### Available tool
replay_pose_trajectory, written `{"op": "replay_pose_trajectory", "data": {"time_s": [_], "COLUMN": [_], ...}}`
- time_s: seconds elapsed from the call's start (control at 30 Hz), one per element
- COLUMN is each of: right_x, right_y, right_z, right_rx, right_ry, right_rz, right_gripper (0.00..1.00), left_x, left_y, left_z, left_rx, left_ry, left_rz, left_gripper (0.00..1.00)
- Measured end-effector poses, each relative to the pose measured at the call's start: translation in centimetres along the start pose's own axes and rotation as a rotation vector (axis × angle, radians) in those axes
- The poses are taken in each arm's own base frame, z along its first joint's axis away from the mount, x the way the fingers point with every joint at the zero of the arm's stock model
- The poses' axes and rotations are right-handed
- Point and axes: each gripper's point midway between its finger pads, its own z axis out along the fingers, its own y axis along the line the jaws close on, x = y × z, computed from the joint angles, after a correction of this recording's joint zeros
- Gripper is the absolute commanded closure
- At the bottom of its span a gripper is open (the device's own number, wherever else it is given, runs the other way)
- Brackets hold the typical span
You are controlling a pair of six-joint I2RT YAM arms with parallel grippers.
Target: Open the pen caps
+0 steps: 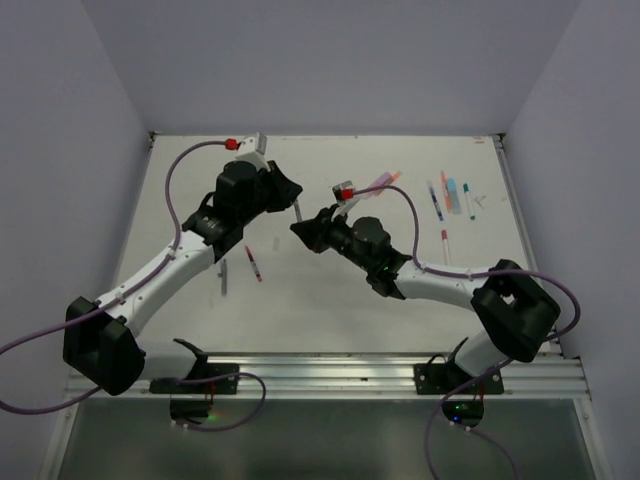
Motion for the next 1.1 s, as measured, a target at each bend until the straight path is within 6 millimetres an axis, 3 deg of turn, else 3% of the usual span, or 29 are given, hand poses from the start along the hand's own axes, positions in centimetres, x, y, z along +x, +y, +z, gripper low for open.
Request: {"op": "replay_pose_trajectory", "data": {"time_s": [0.37,0.9,0.93,0.97,1.0,1.07,1.1], "right_x": [-2.9,-3.5,-2.6,0.0,4.0,11.7,15.1], "right_y": [0.9,1.4,1.3,1.4,0.9,-0.4,-1.3], "right_z": [0.4,0.4,0.3,-0.4,-1.4,-4.0,-5.7], "right_rx": [-0.013,-0.016,-0.016,-0.021,-0.012,0.026,0.053], "right_ry": [-0.095,-0.130,-0.098,-0.016,0.105,0.347,0.463], "right_rz": [0.002,0.010,0.009,0.007,0.004,-0.002,-0.005], "right_gripper": [1.00,1.00,1.00,1.00,1.00,1.00,1.00], "left_x": [-3.2,-4.0,-5.2,-9.4,-15.0,-24.8,-28.3], "left_y": [-1.3,-0.8,-0.5,-0.8,-0.8,-0.9,-1.1], "left_z": [-0.1,-0.3,0.1,1.0,1.0,-2.3,-5.0], "left_rx": [0.031,-0.094,-0.109,-0.091,-0.074,-0.030,-0.006], "left_ry": [0.026,0.139,0.090,-0.070,-0.259,-0.607,-0.743], "left_rz": [-0.014,-0.047,-0.044,-0.051,-0.067,-0.102,-0.120], "left_gripper": [1.00,1.00,1.00,1.00,1.00,1.00,1.00]}}
